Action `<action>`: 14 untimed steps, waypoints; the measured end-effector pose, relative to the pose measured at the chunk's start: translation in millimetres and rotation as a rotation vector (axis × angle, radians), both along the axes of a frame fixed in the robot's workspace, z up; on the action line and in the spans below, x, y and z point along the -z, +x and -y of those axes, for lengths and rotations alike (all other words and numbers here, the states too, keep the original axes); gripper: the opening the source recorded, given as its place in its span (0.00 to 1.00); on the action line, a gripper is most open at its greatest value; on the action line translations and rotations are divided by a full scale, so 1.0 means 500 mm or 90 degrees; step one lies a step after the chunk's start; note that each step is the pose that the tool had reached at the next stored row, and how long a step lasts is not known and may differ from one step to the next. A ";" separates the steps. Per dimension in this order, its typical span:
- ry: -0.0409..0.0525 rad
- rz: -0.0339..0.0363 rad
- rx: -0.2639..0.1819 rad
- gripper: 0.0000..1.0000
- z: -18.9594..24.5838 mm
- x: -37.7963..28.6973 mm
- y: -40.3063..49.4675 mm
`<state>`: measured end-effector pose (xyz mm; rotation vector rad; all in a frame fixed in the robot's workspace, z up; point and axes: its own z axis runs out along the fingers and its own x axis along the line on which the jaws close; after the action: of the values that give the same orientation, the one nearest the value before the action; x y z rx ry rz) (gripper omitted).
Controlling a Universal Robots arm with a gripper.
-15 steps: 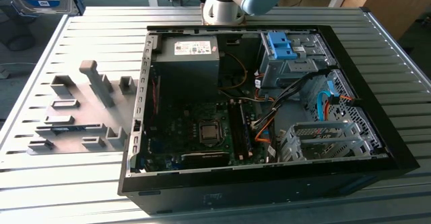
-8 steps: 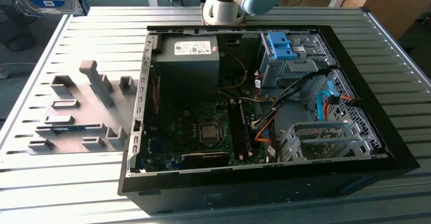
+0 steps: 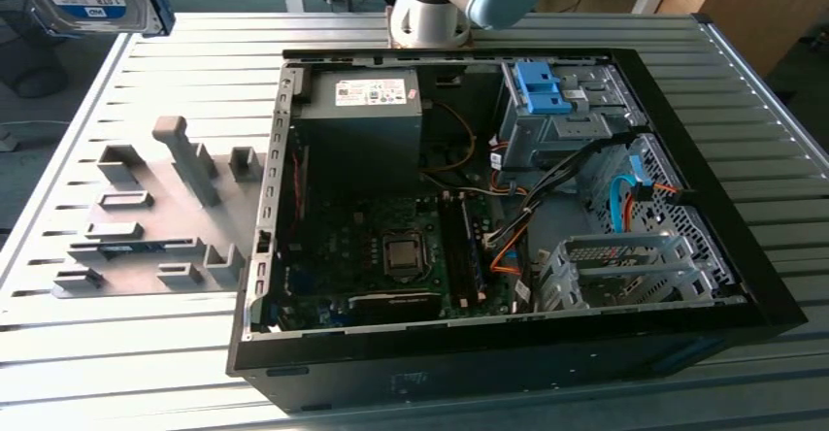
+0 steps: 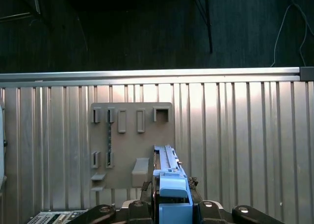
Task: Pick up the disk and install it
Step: 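Pick up the disk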
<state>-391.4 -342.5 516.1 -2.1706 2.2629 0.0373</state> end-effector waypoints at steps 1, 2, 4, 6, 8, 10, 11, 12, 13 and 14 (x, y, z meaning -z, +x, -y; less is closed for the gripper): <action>-0.0001 0.0000 0.000 0.37 0.0029 0.000 0.000; -0.0001 0.0000 0.000 0.37 0.0063 0.000 0.000; -0.0001 0.0000 0.000 0.37 0.0113 0.000 0.002; -0.0001 0.0000 0.000 0.37 0.0133 0.000 0.005; -0.0001 0.0001 0.000 0.37 0.0142 0.000 0.010; -0.0001 0.0000 0.000 0.37 0.0147 0.000 0.019; -0.0001 0.0000 0.000 0.37 0.0148 0.000 0.024; -0.0001 0.0000 0.000 0.37 0.0149 0.000 0.030; -0.0001 -0.0001 0.000 0.37 0.0149 0.000 0.035; -0.0001 0.0000 0.000 0.37 0.0150 0.000 0.041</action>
<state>-371.1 -350.0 516.1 -2.1707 2.2631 0.0371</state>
